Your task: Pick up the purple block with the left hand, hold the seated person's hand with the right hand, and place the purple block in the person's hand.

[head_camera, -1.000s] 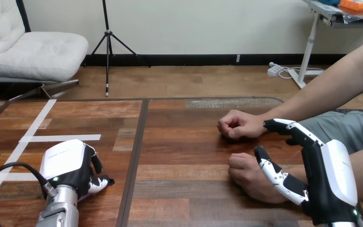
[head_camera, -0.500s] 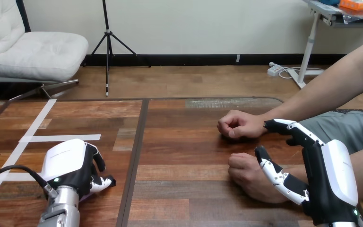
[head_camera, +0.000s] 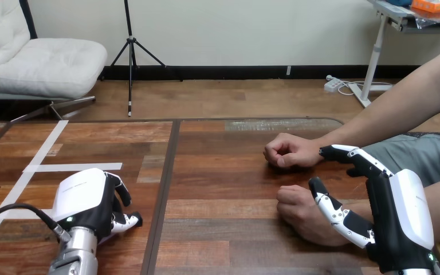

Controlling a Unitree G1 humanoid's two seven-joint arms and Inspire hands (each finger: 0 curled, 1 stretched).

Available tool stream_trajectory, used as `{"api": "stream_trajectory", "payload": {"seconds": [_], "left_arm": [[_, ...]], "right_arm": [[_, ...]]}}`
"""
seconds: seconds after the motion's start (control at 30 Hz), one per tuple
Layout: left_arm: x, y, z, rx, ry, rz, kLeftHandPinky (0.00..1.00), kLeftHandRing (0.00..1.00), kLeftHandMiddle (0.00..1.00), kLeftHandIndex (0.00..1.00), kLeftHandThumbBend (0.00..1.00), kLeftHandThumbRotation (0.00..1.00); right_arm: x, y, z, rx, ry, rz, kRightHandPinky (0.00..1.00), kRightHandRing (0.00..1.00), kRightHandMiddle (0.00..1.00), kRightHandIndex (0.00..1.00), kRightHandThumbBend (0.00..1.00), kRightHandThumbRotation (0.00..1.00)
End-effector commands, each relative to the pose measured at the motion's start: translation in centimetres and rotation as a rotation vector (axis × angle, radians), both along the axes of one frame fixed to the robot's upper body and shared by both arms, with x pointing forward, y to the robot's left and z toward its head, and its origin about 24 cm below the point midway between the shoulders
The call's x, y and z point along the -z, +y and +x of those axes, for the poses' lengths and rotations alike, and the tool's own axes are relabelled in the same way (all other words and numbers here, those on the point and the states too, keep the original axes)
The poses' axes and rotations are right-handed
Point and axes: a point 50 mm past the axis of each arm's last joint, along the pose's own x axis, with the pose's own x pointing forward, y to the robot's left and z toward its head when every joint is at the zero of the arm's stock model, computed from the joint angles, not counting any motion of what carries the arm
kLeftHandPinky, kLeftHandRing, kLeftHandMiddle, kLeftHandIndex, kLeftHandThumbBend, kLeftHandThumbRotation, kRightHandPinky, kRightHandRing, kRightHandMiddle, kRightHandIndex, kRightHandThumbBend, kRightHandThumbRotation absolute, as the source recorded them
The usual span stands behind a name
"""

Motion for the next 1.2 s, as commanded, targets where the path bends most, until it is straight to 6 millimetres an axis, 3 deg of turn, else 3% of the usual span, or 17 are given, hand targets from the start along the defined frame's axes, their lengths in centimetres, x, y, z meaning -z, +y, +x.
{"api": "stream_trajectory", "payload": {"seconds": [0.0,1.17], "left_arm": [[-0.23,0.11,0.24,0.004,-0.027,-0.020,0.31,0.37,0.43,0.45,0.56,0.00],[-0.66,-0.77,0.06,0.072,-0.182,-0.115,0.31,0.37,0.43,0.45,0.58,0.00]], "right_arm": [[-1.77,-0.20,1.01,-0.017,-0.077,-0.022,0.66,0.74,0.71,0.70,0.39,0.37],[-1.96,-0.28,1.10,-0.007,-0.084,-0.042,0.65,0.73,0.71,0.70,0.41,0.37]]}}
